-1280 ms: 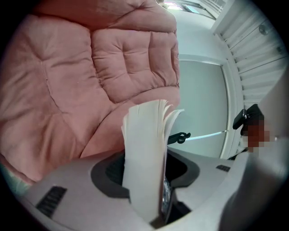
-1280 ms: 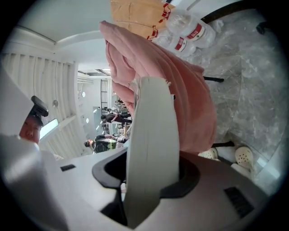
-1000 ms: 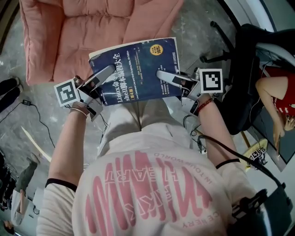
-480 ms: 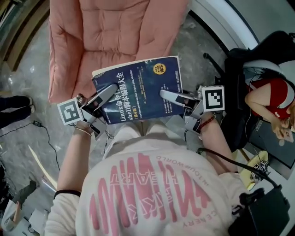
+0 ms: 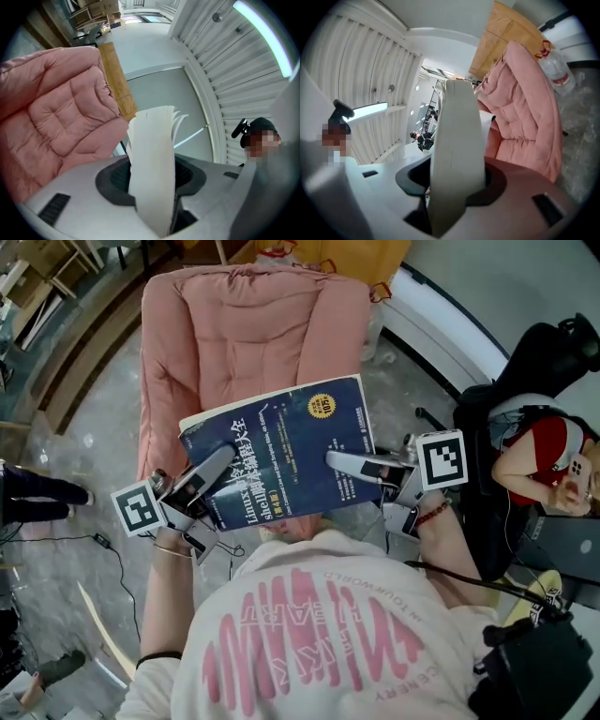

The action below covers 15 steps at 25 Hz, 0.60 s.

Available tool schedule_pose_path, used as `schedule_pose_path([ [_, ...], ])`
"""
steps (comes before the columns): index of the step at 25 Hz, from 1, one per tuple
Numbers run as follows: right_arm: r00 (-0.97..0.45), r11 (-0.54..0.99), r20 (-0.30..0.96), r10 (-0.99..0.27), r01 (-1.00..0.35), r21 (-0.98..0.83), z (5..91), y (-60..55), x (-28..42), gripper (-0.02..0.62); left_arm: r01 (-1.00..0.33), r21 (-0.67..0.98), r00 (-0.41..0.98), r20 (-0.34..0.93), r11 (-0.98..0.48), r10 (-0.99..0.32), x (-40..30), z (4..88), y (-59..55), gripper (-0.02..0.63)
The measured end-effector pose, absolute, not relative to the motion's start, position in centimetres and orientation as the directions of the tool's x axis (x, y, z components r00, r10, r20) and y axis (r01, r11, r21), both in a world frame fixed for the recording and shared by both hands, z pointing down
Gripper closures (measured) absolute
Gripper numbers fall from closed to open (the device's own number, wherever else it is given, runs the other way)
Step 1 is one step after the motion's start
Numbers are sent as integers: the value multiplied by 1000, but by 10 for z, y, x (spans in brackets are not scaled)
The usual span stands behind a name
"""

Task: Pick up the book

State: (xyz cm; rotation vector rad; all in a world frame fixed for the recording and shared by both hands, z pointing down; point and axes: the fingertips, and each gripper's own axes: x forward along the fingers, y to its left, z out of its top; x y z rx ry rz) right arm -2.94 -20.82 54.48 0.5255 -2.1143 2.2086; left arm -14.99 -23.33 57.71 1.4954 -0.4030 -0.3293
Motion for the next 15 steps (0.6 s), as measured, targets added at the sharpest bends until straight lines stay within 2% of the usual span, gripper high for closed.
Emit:
schedule_pose_path([
  [2,-934,-114,305,-187,-288,-951,553,-216,-34,408,-12,995,888,57,102,-456,-153,591,-238,412],
  [5,-892,-377,444,-90,-382,-844,534,-177,-23,408,97,922,900,80,376,-429,-138,590,-186,411],
  [7,-861,-468,509,-21,-441,-765,529,-167,-16,408,137,867,905,86,478,-416,-134,588,-173,411],
  [9,-846,-456,533,-10,-471,-755,538,-173,-14,408,127,876,909,86,466,-409,-138,594,-185,411],
  [15,-859,-343,506,-79,-453,-823,539,-181,-15,408,77,954,914,49,289,-403,-144,591,-202,411],
])
